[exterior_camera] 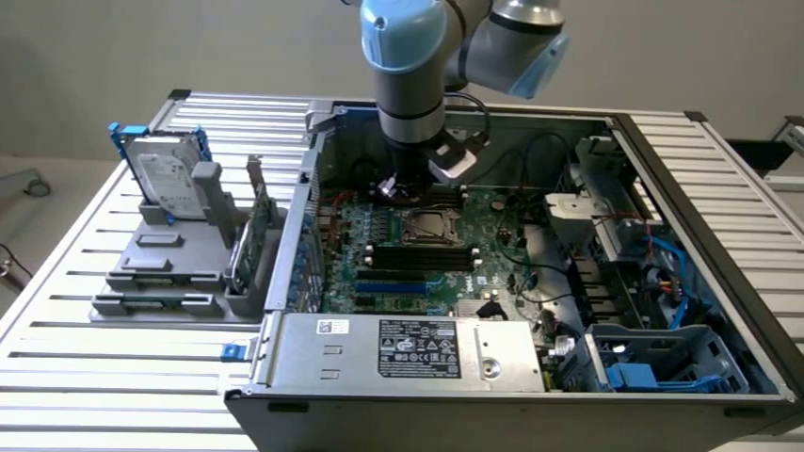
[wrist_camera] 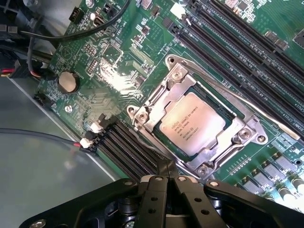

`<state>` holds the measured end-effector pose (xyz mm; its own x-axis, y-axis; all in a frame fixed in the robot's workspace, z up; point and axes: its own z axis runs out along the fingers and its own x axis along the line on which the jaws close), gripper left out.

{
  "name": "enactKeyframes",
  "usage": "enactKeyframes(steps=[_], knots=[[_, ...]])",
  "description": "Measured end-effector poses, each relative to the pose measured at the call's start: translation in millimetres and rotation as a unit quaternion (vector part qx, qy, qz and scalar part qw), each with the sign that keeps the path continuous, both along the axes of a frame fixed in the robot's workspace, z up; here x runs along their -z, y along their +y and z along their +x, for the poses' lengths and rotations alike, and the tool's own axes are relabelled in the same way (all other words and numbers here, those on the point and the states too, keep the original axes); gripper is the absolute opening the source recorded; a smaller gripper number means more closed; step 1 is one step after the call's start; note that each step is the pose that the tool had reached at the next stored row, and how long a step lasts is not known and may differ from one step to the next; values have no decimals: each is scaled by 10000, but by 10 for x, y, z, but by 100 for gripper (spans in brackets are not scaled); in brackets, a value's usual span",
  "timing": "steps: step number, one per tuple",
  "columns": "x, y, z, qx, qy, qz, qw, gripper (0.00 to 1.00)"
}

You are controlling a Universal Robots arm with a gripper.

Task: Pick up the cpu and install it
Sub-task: 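Install the first cpu locking lever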

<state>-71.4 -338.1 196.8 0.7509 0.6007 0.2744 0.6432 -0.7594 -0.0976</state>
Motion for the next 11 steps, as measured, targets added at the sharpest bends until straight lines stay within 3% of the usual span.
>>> enactKeyframes(steps=[11], knots=[[2, 3, 36, 8, 0, -13, 10000, 11]])
